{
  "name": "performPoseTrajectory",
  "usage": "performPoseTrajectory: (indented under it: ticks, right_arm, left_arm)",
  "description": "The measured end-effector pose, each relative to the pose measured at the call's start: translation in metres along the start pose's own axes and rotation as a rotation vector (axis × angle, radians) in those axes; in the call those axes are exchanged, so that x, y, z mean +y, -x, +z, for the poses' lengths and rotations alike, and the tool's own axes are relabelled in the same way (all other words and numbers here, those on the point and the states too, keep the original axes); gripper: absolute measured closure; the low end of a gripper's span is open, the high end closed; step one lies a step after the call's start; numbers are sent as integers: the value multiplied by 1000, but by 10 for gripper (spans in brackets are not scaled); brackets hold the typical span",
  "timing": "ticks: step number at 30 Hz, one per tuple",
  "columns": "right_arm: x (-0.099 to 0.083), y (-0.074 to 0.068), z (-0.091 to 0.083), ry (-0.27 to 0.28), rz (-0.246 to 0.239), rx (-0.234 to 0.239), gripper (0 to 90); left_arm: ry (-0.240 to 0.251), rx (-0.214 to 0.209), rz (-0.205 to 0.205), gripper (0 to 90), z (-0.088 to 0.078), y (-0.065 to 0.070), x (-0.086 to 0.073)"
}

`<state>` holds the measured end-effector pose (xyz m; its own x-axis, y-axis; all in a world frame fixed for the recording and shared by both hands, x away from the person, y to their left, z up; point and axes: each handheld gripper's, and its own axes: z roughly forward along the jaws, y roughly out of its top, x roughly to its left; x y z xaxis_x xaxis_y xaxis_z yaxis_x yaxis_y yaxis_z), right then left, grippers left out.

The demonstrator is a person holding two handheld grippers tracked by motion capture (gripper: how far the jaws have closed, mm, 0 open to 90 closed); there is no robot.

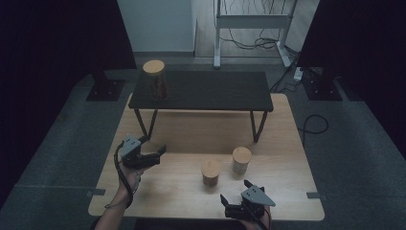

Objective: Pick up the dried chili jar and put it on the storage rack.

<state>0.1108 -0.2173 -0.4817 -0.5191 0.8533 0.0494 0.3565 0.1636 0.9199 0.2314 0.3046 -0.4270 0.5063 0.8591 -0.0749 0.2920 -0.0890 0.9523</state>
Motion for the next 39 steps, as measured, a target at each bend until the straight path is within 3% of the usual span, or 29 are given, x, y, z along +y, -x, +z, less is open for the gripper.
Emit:
performPoseTrajectory:
  ticks: [18,39]
  right_arm:
    - [12,-2,16,-28,-19,49,0]
    - [25,-10,43,-52,-47,83,0]
  left_arm:
    - [-18,-14,-7,88,3,-2,-3]
    - [-23,-2,-24,90,1,-8,-5]
